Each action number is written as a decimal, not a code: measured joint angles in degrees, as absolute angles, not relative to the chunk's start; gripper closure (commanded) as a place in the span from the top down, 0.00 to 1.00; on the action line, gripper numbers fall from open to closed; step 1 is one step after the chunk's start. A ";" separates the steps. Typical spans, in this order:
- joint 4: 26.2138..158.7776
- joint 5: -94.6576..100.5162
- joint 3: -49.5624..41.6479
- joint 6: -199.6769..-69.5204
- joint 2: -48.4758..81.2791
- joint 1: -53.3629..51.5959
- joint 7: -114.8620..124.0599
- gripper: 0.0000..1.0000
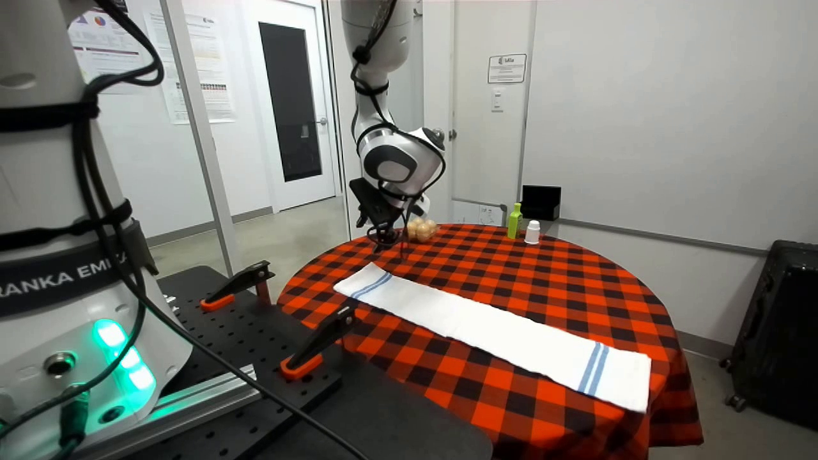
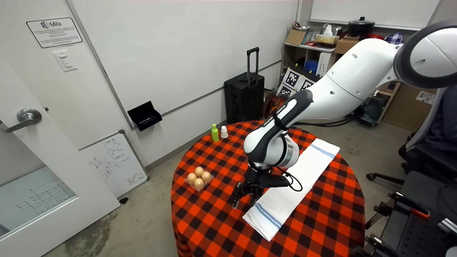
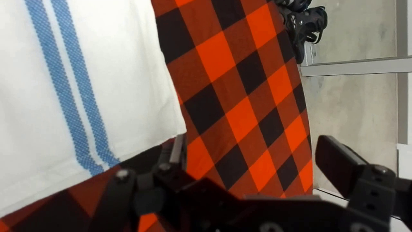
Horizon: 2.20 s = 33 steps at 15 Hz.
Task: Unfold the towel on the table
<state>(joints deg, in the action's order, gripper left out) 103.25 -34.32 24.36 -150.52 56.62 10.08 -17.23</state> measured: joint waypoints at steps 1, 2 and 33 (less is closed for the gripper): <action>103.16 -33.83 24.37 -150.52 56.49 10.02 -17.24 1.00; 103.17 -33.04 24.35 -150.52 56.29 10.00 -17.25 1.00; 145.43 9.47 -5.91 -147.99 8.01 -1.95 11.84 1.00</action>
